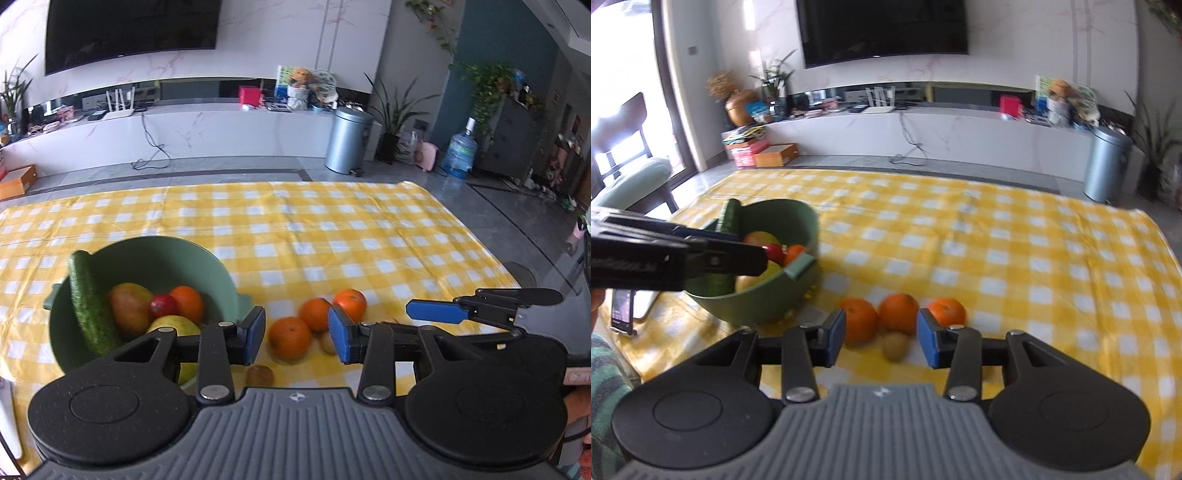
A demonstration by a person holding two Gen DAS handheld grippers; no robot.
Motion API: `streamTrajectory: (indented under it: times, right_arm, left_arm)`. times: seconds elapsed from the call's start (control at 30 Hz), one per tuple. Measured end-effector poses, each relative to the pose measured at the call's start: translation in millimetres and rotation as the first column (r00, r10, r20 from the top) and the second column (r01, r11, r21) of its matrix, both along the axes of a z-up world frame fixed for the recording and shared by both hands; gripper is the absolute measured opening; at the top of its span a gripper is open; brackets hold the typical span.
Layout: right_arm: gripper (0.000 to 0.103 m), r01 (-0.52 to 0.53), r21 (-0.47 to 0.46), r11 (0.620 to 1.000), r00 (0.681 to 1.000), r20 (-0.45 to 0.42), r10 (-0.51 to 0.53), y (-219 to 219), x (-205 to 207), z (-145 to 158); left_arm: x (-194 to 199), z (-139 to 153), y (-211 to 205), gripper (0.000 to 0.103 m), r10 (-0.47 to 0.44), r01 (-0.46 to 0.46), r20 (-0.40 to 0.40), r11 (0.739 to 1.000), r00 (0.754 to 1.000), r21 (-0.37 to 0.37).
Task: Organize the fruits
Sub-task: 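Open the left tool to release the tomato, then move both tools toward the tangerines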
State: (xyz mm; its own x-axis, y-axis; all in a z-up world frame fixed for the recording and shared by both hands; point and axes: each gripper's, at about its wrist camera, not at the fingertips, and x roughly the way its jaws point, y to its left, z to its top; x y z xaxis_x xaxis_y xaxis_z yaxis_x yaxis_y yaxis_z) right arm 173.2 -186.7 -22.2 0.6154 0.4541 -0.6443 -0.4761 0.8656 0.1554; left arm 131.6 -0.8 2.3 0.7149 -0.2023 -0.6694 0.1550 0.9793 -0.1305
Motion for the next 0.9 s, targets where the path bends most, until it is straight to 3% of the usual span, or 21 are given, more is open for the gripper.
streamTrajectory:
  times: [0.33, 0.73, 0.9]
  right_arm:
    - [0.042, 0.112, 0.064, 0.992, 0.994, -0.001, -0.112, -24.9, 1.0, -17.8]
    - [0.043, 0.161, 0.072, 0.984, 0.985, -0.071, -0.156, -22.3, 27.3, -41.1]
    - [0.043, 0.163, 0.075, 0.984, 0.984, -0.082, -0.157, -17.2, 38.6, -48.2]
  left_arm:
    - [-4.2, -32.8, -25.6, 0.047, -0.06, 0.061, -0.017, 0.996, 0.998, 0.058]
    - [8.3, -65.4, -25.8, 0.053, -0.014, 0.019, -0.051, 0.995, 0.999, 0.101]
    - [19.4, -78.1, -36.6, 0.054, -0.008, 0.017, -0.052, 0.984, 0.999, 0.179]
